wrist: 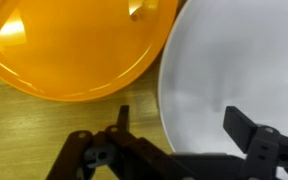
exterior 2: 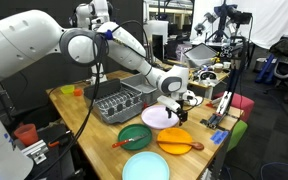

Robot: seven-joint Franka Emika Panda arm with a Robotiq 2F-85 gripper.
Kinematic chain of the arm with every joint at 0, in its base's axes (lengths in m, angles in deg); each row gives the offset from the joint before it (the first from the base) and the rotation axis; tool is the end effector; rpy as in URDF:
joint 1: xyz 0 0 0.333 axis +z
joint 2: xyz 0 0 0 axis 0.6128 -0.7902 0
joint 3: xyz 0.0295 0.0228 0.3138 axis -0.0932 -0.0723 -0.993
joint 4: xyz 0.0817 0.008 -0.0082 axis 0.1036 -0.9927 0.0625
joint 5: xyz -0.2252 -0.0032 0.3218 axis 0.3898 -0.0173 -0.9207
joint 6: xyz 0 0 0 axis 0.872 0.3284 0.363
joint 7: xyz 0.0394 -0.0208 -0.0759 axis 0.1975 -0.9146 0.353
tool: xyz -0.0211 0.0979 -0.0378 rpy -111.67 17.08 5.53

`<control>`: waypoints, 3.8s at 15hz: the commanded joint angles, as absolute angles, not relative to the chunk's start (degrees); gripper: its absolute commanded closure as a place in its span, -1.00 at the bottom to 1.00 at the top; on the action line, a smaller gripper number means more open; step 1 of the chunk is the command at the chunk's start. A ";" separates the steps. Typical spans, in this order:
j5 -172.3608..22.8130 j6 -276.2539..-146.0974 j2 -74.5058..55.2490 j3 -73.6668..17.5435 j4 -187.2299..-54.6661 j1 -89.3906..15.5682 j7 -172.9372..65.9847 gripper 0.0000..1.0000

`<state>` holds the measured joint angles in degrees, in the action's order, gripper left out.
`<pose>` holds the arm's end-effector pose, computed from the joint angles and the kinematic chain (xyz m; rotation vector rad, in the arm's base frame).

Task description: Place the knife on the green plate then put the pink plate on the dish rack

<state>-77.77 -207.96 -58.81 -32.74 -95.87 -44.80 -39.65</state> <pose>0.7393 -0.0840 0.0775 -3.1244 -0.0677 0.0410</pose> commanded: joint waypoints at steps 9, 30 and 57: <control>-79.27 -202.66 -62.70 -34.36 -88.54 -46.58 -36.41 0.74; -76.76 -208.30 -54.17 -31.08 -95.79 -45.02 -37.46 0.98; -66.18 -245.37 -10.36 -29.32 -149.91 -40.54 -38.19 0.98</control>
